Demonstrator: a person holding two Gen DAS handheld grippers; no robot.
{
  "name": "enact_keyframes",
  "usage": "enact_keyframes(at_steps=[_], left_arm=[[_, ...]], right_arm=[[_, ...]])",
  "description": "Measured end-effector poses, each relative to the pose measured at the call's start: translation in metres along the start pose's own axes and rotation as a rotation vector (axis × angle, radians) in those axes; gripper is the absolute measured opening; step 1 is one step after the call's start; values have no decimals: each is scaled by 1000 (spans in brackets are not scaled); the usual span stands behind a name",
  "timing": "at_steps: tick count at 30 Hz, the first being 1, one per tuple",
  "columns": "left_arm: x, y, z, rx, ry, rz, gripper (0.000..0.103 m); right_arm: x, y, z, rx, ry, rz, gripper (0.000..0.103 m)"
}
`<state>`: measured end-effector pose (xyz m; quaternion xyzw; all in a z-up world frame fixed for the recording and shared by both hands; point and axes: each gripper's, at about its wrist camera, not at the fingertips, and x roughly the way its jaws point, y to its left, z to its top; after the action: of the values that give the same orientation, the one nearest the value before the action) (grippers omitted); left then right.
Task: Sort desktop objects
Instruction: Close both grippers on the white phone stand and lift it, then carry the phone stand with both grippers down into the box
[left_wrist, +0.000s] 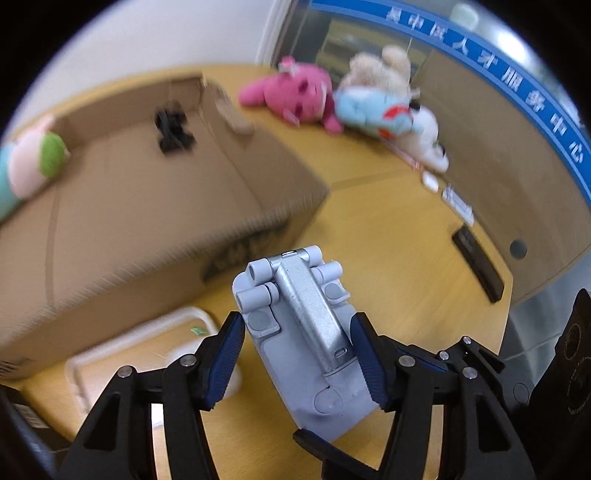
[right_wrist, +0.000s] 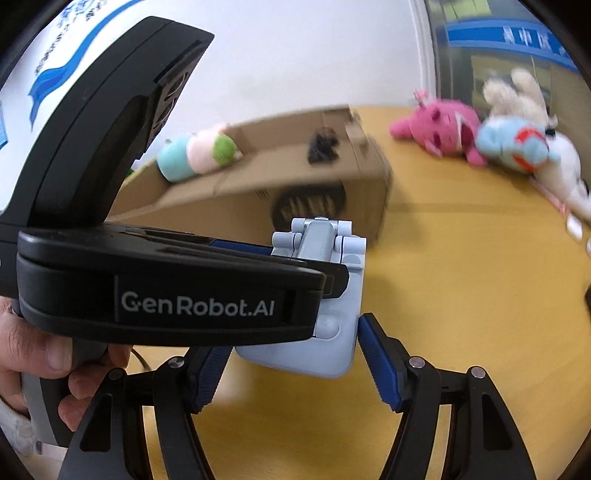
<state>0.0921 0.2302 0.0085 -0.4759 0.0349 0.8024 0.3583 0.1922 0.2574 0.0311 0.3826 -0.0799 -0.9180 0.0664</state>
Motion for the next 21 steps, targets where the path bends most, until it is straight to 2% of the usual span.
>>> enact_keyframes(at_steps=[6, 7, 8, 9, 10, 11, 12, 14, 16, 17, 19, 21], left_arm=[[-54, 28, 40, -10, -130, 16, 59], [-60, 35, 48, -13, -144, 20, 57], [-68, 45, 59, -12, -167, 61, 46], [-73, 56, 70, -10, -175, 71, 45], [-73, 61, 79, -23, -166, 51, 30], [-73, 74, 89, -54, -150, -19, 4], [-70, 87, 100, -81, -132, -93, 2], [-66, 103, 119, -55, -162, 16, 2], [-53, 125, 131, -103, -140, -14, 2], [-46, 135, 134, -121, -126, -4, 2], [-39, 153, 134, -135, -118, 24, 2], [-34, 169, 131, -158, -106, 12, 2]], right_arm=[[-19, 36, 51, -111, -106, 14, 67], [-20, 42, 58, -128, -119, 18, 67], [-18, 49, 73, -150, -133, 26, 67], [-15, 53, 82, -158, -142, 30, 51], [-13, 56, 95, -170, -149, 44, 17], [-8, 60, 111, -177, -149, 111, 0], [-2, 64, 128, -187, -152, 113, 3], [17, 79, 153, -237, -141, 102, 3], [52, 82, 174, -235, -98, 127, 3], [67, 78, 180, -222, -73, 125, 3], [89, 68, 183, -163, -22, 145, 3], [99, 47, 181, -109, -7, 138, 3]])
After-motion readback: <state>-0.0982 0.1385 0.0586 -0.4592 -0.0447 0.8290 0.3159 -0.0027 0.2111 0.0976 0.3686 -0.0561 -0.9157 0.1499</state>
